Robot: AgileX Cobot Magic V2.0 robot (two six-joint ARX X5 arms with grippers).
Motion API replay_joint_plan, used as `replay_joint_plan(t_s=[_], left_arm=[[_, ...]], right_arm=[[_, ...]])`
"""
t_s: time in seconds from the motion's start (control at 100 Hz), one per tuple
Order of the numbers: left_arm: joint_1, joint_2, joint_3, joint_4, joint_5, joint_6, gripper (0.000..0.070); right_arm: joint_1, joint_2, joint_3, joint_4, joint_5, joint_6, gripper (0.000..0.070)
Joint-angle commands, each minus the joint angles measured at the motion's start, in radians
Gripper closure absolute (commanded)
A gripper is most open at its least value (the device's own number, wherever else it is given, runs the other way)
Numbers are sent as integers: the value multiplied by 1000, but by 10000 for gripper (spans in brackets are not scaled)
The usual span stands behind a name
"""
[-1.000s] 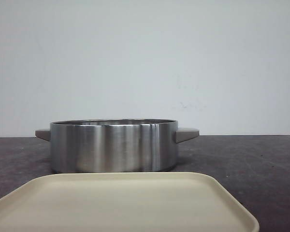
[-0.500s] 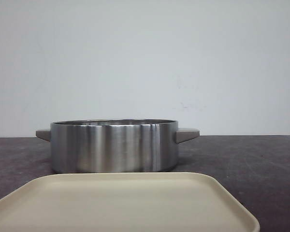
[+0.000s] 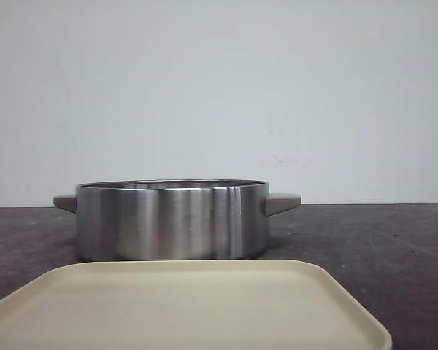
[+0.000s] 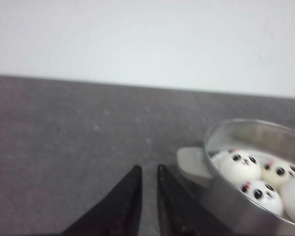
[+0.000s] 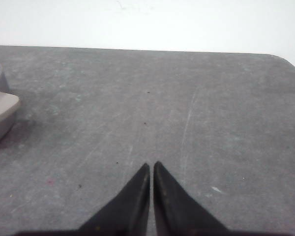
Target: Steam buns
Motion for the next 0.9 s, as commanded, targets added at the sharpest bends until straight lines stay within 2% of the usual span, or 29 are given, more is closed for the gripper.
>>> replay_joint_plan(t_s=[0.0, 0.22, 0.38, 0.6, 0.71, 0.89], left_arm=[[20, -57, -48, 23, 2, -11, 693], [91, -121, -134, 23, -2, -10, 694], [95, -121, -203, 56, -2, -48, 694], [89, -122, -203, 14, -44, 63, 693], [79, -122, -203, -13, -87, 71, 693], [76, -122, -203, -52, -77, 72, 693]], right_arm=[[1, -1, -3, 7, 0, -8, 693], [1, -1, -3, 7, 0, -8, 693], [1, -1, -3, 7, 0, -8, 693], [1, -1, -3, 7, 0, -8, 693], [1, -1, -3, 7, 0, -8, 693], [1, -1, -3, 7, 0, -8, 693]])
